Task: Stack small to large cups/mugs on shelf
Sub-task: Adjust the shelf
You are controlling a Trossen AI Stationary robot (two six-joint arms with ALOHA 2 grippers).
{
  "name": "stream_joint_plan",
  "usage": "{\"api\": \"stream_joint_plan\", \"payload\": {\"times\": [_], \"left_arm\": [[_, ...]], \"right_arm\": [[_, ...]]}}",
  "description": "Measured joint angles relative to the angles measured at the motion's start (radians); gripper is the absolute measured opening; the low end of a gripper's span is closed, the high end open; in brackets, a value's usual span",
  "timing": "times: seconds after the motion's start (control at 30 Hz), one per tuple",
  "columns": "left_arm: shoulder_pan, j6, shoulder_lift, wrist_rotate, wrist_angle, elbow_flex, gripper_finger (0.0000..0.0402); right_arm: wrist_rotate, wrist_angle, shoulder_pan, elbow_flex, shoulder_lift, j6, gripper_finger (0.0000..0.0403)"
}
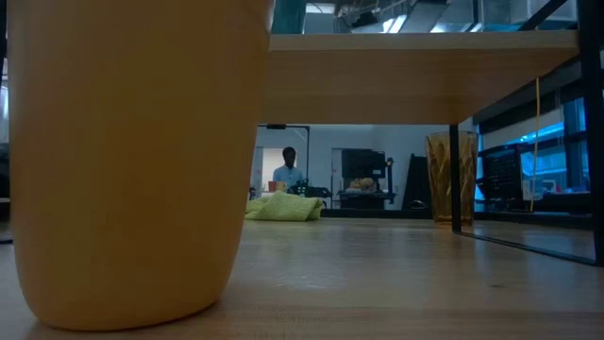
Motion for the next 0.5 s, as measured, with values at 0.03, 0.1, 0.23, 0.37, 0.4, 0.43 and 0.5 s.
{"api": "stream_joint_plan", "payload": {"times": [0.03, 0.1, 0.23, 0.37, 0.4, 0.43, 0.5], "left_arm": [[0.000, 0.000, 0.000, -0.006, 0.000, 0.000, 0.0080], [0.000, 0.000, -0.002, -0.016, 0.011, 0.000, 0.0080], [0.000, 0.003, -0.002, -0.042, 0.035, 0.000, 0.0080], [-0.001, 0.004, -0.003, -0.074, 0.053, 0.000, 0.0080], [-0.001, 0.006, -0.003, -0.074, 0.056, 0.000, 0.0080], [0.000, 0.012, -0.003, -0.069, 0.055, 0.000, 0.0080], [0.000, 0.046, -0.003, -0.029, 0.054, 0.000, 0.0080]], "right_arm": [[-0.003, -0.001, 0.000, 0.000, 0.000, 0.000, 0.0106], [-0.004, -0.002, 0.000, 0.000, 0.000, 0.000, 0.0106], [-0.004, -0.002, 0.000, 0.000, 0.000, 0.000, 0.0106], [-0.004, -0.010, 0.000, 0.000, 0.000, 0.010, 0.0106], [-0.005, -0.018, 0.000, 0.000, 0.000, 0.024, 0.0106], [-0.006, -0.029, 0.000, 0.000, 0.000, 0.034, 0.0106], [-0.020, -0.048, 0.000, 0.000, 0.000, 0.052, 0.0106]]}}
